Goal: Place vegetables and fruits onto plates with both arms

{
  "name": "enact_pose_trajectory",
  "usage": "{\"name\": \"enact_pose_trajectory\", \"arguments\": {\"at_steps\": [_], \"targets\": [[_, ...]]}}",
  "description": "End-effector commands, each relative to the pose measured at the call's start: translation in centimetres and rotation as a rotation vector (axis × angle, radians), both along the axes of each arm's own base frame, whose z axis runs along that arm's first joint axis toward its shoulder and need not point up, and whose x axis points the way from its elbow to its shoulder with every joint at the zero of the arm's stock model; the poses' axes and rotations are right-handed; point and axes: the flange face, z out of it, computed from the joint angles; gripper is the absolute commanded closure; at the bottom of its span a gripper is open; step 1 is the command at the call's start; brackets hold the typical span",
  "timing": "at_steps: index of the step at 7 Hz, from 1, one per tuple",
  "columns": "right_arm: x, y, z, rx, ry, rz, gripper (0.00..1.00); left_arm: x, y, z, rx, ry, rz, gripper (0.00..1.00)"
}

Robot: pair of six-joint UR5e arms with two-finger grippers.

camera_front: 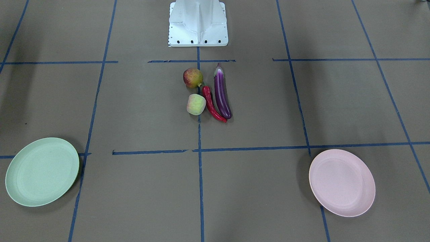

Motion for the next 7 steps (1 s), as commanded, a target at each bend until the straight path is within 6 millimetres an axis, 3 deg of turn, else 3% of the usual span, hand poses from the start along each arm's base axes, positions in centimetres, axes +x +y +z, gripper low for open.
{"name": "enact_pose_trajectory", "arguments": {"at_steps": [1,3,6,7], "targets": [[-0.2,0.0,-0.9,0.013,-0.017,-0.003,0.0,0.0,0.0,-0.2,0.005,0.0,0.0,0.0],[-2.4,-0.6,-3.6,-0.029,-0.05,0.028,0.0,0.1,-0.1,0.2,-0.004,0.0,0.003,0.0],[-13.7,-0.3,-13.5,-0.145,-0.109,0.071,0.0,0.4,0.0,0.6,-0.013,0.001,0.008,0.0],[-18.6,0.0,-16.9,-0.168,-0.191,0.116,0.0,0.4,0.0,0.6,-0.014,0.003,0.008,0.0]]}}
